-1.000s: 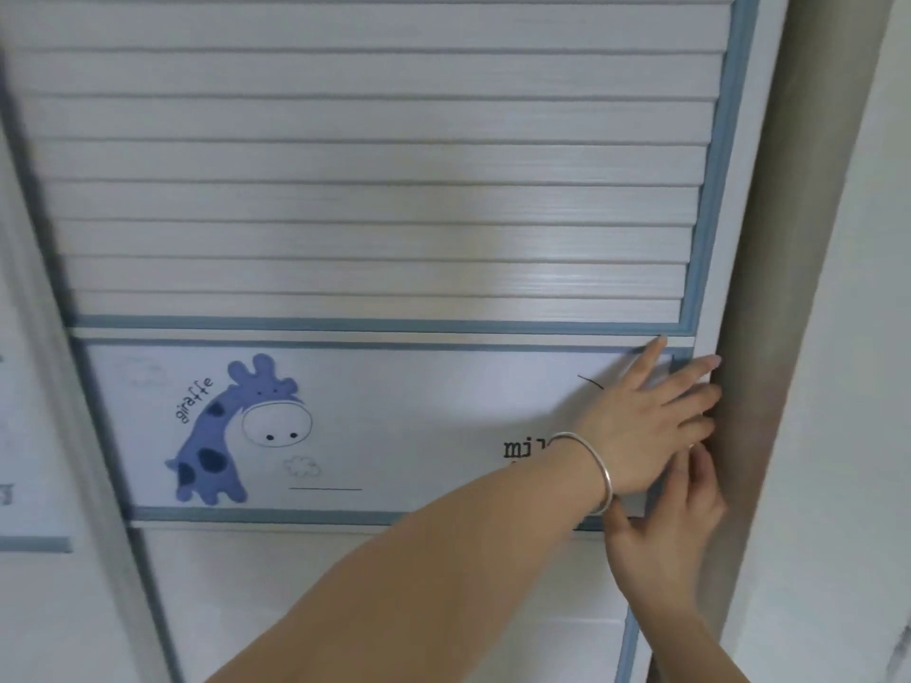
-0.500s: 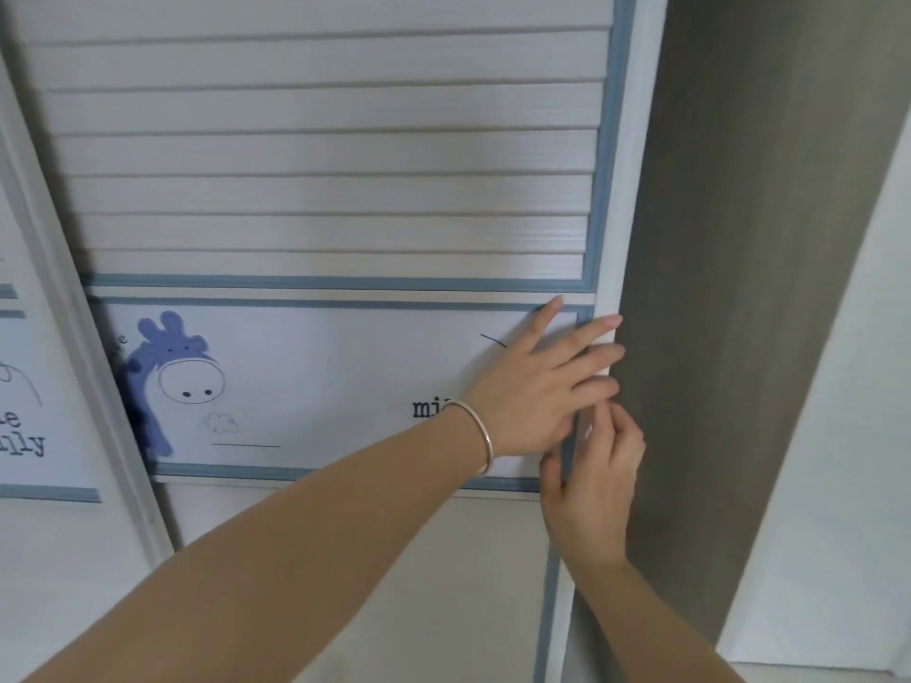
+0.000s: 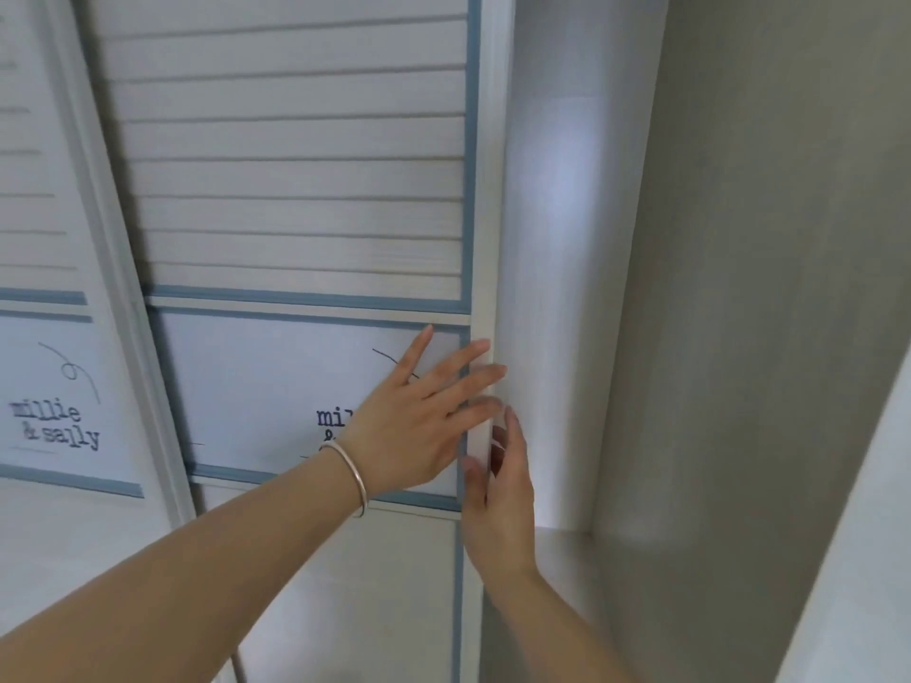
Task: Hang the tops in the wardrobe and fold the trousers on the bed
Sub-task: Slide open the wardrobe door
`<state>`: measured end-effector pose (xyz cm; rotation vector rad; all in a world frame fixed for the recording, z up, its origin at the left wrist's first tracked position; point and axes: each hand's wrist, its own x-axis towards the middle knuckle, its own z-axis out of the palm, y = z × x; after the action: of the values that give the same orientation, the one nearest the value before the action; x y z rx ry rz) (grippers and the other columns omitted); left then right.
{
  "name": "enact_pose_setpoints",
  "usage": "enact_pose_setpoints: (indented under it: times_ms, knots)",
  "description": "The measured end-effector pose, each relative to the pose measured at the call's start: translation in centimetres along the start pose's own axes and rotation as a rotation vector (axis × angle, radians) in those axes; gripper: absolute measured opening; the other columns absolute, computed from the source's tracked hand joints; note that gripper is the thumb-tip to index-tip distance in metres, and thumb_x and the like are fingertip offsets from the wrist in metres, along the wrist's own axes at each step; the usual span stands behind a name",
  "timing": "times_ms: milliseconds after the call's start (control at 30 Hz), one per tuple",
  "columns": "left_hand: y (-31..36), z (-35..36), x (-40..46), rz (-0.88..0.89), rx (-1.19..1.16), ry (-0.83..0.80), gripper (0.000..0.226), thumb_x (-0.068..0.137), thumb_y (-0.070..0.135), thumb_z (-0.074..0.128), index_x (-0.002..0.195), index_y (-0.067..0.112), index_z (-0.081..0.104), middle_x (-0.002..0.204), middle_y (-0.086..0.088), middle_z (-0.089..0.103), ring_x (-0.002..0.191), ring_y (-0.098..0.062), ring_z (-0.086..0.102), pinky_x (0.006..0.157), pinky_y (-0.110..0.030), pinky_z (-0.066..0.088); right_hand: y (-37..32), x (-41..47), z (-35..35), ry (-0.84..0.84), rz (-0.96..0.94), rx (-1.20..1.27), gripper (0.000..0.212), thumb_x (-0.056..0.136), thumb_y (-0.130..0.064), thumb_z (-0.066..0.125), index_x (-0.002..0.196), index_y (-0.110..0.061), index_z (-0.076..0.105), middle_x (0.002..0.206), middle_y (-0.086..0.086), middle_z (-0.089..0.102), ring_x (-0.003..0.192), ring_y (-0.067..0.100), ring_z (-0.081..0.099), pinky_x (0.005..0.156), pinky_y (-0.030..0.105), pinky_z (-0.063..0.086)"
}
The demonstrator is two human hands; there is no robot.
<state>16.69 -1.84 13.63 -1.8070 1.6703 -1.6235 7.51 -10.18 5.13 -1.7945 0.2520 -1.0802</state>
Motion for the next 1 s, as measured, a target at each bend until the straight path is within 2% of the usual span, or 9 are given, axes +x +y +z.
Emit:
enact_pose_setpoints:
  times_ms: [67, 133, 233, 333, 433, 567, 667, 800, 1000]
  knots:
    - [-0.6, -0.2, -1.3, -0.043, 0.023, -0.043, 0.043, 0.079, 0.034, 0.052, 0.121, 0.027, 0.058, 0.146, -0.003, 0.039, 0.140, -0.029, 0.020, 0.111, -0.060, 0.015, -0.3, 0.4, 1.0, -0.099, 0.007, 0.014, 0.056, 0.096, -0.010, 0.046, 0.136, -0.042, 0.024, 0.124, -0.046, 0.028, 0.113, -0.033, 0.029, 0.093, -0.005, 0.025]
    - [-1.2, -0.4, -2.7, -0.081, 0.038, -0.082, 0.046, 0.077, 0.036, 0.059, 0.122, 0.027, 0.058, 0.147, -0.003, 0.039, 0.141, -0.029, 0.019, 0.110, -0.060, 0.015, -0.7, 1.0, 1.8, -0.197, 0.045, 0.012, 0.048, 0.095, -0.011, 0.049, 0.124, -0.045, 0.031, 0.115, -0.041, 0.041, 0.102, -0.031, 0.040, 0.083, -0.007, 0.030]
    - [-2.1, -0.7, -4.8, -0.144, 0.059, -0.137, 0.052, 0.073, 0.036, 0.068, 0.123, 0.026, 0.058, 0.148, -0.004, 0.037, 0.141, -0.031, 0.020, 0.110, -0.061, 0.016, -1.1, 2.1, 3.4, -0.342, 0.139, -0.030, 0.032, 0.093, -0.017, 0.054, 0.110, -0.040, 0.042, 0.109, -0.013, 0.058, 0.099, -0.005, 0.056, 0.075, 0.006, 0.041]
    - [-3.0, -1.0, -6.4, -0.206, 0.095, -0.199, 0.052, 0.070, 0.034, 0.070, 0.120, 0.024, 0.060, 0.147, -0.007, 0.039, 0.139, -0.032, 0.022, 0.109, -0.060, 0.017, -1.9, 2.8, 5.5, -0.408, 0.179, -0.064, 0.034, 0.091, -0.021, 0.056, 0.124, -0.019, 0.046, 0.114, 0.005, 0.059, 0.108, 0.021, 0.056, 0.082, 0.024, 0.044]
    - [-3.9, -1.2, -8.1, -0.261, 0.119, -0.254, 0.053, 0.069, 0.034, 0.071, 0.120, 0.024, 0.060, 0.147, -0.007, 0.039, 0.139, -0.032, 0.022, 0.110, -0.059, 0.015, -2.5, 3.1, 7.9, -0.449, 0.164, -0.086, 0.040, 0.091, -0.021, 0.056, 0.129, -0.015, 0.044, 0.096, -0.006, 0.054, 0.087, 0.009, 0.053, 0.068, 0.015, 0.040]
    - [-5.4, -1.2, -10.6, -0.321, 0.149, -0.355, 0.063, 0.068, 0.038, 0.072, 0.127, 0.025, 0.056, 0.151, -0.008, 0.033, 0.141, -0.032, 0.020, 0.110, -0.060, 0.014, -2.8, 3.4, 10.9, -0.509, 0.196, -0.073, 0.029, 0.091, -0.020, 0.057, 0.119, -0.015, 0.050, 0.075, -0.016, 0.046, 0.065, -0.001, 0.046, 0.051, 0.007, 0.035]
    - [-6.2, -1.1, -12.1, -0.354, 0.178, -0.405, 0.071, 0.062, 0.028, 0.073, 0.130, 0.024, 0.054, 0.151, -0.007, 0.032, 0.141, -0.032, 0.018, 0.111, -0.061, 0.010, -3.3, 3.6, 13.3, -0.521, 0.224, -0.082, 0.029, 0.091, -0.021, 0.058, 0.117, -0.012, 0.049, 0.078, -0.013, 0.048, 0.075, 0.009, 0.051, 0.064, 0.015, 0.041]
    - [-7.8, -0.9, -14.0, -0.361, 0.243, -0.451, 0.076, 0.058, 0.022, 0.073, 0.131, 0.021, 0.054, 0.151, -0.007, 0.033, 0.143, -0.034, 0.013, 0.113, -0.060, 0.002, -4.0, 3.6, 16.7, -0.549, 0.220, -0.133, 0.039, 0.093, -0.025, 0.055, 0.128, -0.013, 0.044, 0.117, 0.002, 0.058, 0.109, 0.024, 0.057, 0.090, 0.030, 0.046]
    - [-10.1, -1.2, -16.1, -0.364, 0.286, -0.601, 0.074, 0.071, 0.032, 0.065, 0.141, 0.028, 0.041, 0.153, -0.003, 0.007, 0.141, -0.030, -0.024, 0.113, -0.059, -0.007, -4.6, 3.7, 18.9, -0.599, 0.181, -0.155, 0.030, 0.092, -0.023, 0.056, 0.120, -0.013, 0.049, 0.105, 0.003, 0.059, 0.105, 0.022, 0.059, 0.067, 0.022, 0.041]
